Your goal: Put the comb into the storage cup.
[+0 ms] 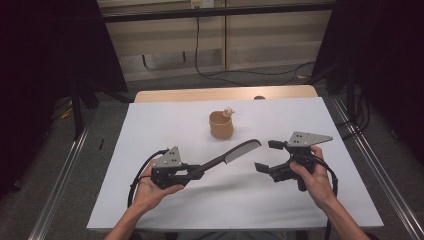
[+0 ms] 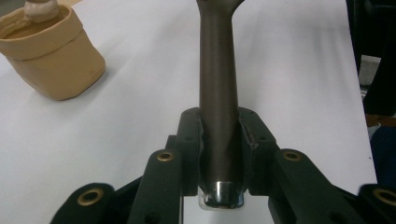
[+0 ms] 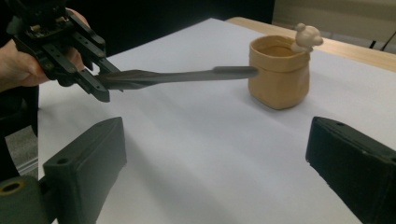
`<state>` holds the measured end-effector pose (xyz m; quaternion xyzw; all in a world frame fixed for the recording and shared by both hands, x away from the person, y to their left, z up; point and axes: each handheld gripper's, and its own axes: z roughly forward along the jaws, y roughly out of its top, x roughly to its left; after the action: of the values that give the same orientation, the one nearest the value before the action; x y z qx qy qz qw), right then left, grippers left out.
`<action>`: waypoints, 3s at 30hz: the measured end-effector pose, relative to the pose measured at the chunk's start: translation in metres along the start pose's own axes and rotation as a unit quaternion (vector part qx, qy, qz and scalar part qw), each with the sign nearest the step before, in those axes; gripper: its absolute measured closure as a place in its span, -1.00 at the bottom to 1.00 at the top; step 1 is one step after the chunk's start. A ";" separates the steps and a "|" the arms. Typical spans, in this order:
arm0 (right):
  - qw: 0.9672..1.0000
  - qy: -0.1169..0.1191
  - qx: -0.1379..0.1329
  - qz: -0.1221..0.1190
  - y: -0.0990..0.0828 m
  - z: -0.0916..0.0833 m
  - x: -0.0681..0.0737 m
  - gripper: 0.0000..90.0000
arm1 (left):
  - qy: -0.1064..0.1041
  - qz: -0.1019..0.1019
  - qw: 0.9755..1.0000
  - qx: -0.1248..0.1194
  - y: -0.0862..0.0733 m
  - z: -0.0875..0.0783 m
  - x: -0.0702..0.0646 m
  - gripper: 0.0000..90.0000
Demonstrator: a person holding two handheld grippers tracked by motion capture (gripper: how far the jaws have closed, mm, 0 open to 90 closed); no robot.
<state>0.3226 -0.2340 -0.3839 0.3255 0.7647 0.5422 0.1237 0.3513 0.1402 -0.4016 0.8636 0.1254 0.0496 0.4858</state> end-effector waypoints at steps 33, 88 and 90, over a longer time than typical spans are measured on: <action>0.992 0.055 -0.113 0.009 -0.013 0.033 0.026 -0.90 | -0.004 -0.024 0.995 -0.099 0.004 0.002 -0.001 0.62; 0.965 0.162 -0.181 0.096 0.009 0.070 0.032 0.31 | -0.010 -0.005 0.990 -0.139 0.016 0.003 -0.004 0.62; 0.964 0.162 -0.183 0.100 0.009 0.071 0.032 0.36 | -0.010 -0.003 0.990 -0.139 0.016 0.003 -0.004 0.61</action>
<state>0.3403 -0.1592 -0.3979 0.2795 0.6260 0.7280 0.0005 0.3505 0.1290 -0.3893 0.7878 0.1146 0.0561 0.6025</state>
